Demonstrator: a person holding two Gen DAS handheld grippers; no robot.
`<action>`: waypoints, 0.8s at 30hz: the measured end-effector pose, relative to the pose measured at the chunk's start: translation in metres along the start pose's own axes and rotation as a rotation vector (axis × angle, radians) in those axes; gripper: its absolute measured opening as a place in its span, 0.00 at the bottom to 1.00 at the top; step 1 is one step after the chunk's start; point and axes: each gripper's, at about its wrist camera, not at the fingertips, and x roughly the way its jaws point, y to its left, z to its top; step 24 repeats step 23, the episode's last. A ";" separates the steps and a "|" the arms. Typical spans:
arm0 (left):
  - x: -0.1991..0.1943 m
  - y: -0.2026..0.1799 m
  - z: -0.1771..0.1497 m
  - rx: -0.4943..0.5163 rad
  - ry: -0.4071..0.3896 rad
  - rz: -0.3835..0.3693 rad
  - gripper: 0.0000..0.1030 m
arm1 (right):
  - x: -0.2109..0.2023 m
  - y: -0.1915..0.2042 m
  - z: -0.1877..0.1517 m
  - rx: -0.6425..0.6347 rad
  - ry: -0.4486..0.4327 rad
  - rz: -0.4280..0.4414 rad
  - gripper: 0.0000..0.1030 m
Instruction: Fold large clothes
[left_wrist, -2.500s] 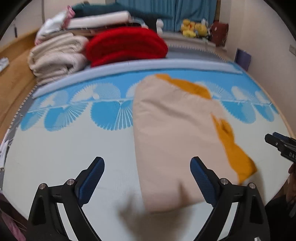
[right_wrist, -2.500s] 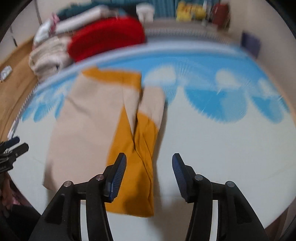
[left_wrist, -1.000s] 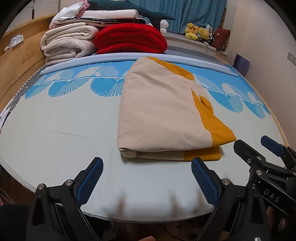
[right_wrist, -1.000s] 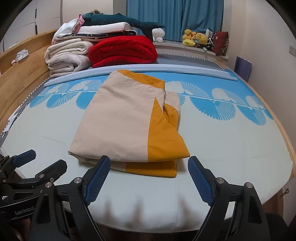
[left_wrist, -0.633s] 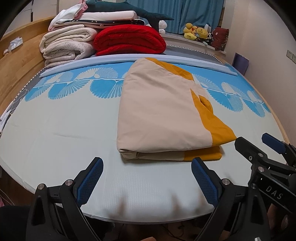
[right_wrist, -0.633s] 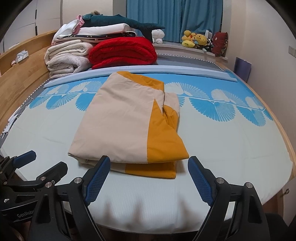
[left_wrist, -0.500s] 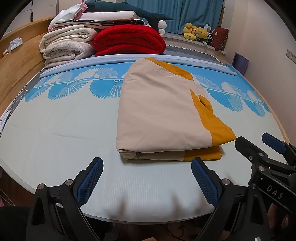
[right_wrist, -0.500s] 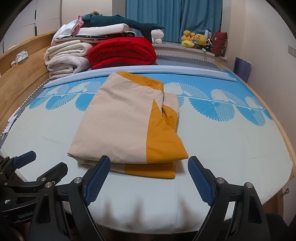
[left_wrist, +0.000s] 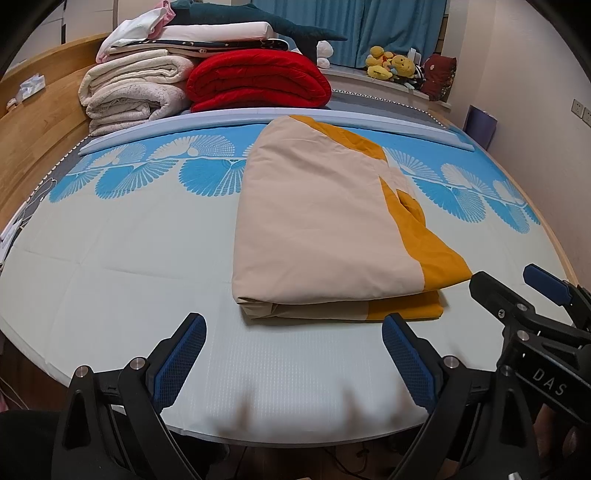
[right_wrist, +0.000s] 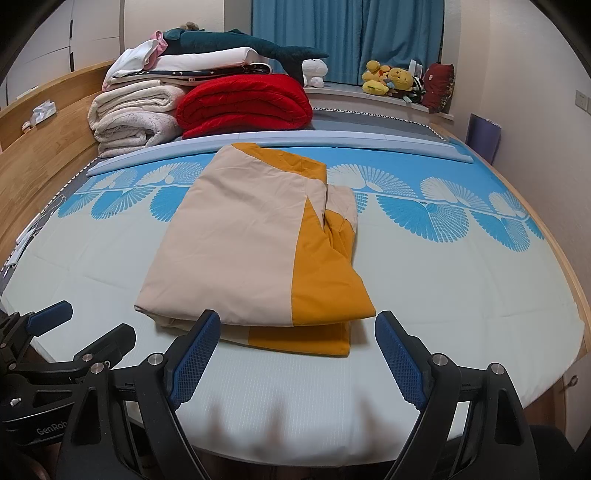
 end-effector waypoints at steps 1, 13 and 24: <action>0.000 0.000 0.000 0.000 0.000 0.001 0.92 | 0.000 0.000 0.000 0.001 0.000 0.000 0.83; 0.000 0.000 0.000 -0.001 0.002 -0.001 0.92 | 0.000 0.001 0.000 0.000 -0.001 -0.002 0.83; 0.001 0.000 0.000 0.003 -0.004 0.003 0.92 | 0.000 0.002 -0.001 0.000 -0.002 -0.001 0.83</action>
